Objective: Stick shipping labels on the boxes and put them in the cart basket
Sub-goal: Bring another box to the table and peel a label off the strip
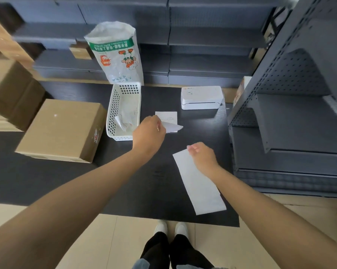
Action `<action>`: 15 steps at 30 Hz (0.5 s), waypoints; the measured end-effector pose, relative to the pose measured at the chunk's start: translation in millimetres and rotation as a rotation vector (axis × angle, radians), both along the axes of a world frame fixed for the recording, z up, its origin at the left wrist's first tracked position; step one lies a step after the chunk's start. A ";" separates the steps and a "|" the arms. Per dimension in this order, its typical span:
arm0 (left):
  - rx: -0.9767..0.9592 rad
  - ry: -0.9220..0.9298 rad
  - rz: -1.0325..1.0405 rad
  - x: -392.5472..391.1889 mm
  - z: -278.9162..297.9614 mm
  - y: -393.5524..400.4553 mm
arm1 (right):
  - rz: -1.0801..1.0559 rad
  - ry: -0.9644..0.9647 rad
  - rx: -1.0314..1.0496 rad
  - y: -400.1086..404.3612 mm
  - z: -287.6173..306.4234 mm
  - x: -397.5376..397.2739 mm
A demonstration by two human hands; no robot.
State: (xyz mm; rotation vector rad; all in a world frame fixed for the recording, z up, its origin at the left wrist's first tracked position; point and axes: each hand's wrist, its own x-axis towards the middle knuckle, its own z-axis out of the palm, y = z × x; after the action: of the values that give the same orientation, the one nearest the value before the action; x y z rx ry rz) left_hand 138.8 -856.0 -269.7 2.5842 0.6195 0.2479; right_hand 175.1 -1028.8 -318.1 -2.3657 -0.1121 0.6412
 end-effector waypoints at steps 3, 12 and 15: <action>0.125 0.039 -0.124 -9.8 6.2 -11.0 | -0.319 0.412 0.458 36.5 29.7 11.2; 0.365 0.092 -0.517 -46.0 10.3 15.2 | -0.477 0.449 0.531 80.3 32.0 16.5; 0.299 0.083 -0.493 -65.0 5.2 40.4 | -0.427 0.384 0.474 105.7 35.7 10.5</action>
State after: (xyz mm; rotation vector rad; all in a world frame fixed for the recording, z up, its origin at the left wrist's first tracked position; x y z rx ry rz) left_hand 73.7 -815.6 -264.5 2.9432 -0.0477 0.0720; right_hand 185.6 -923.1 -282.4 -1.7039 0.3630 0.7446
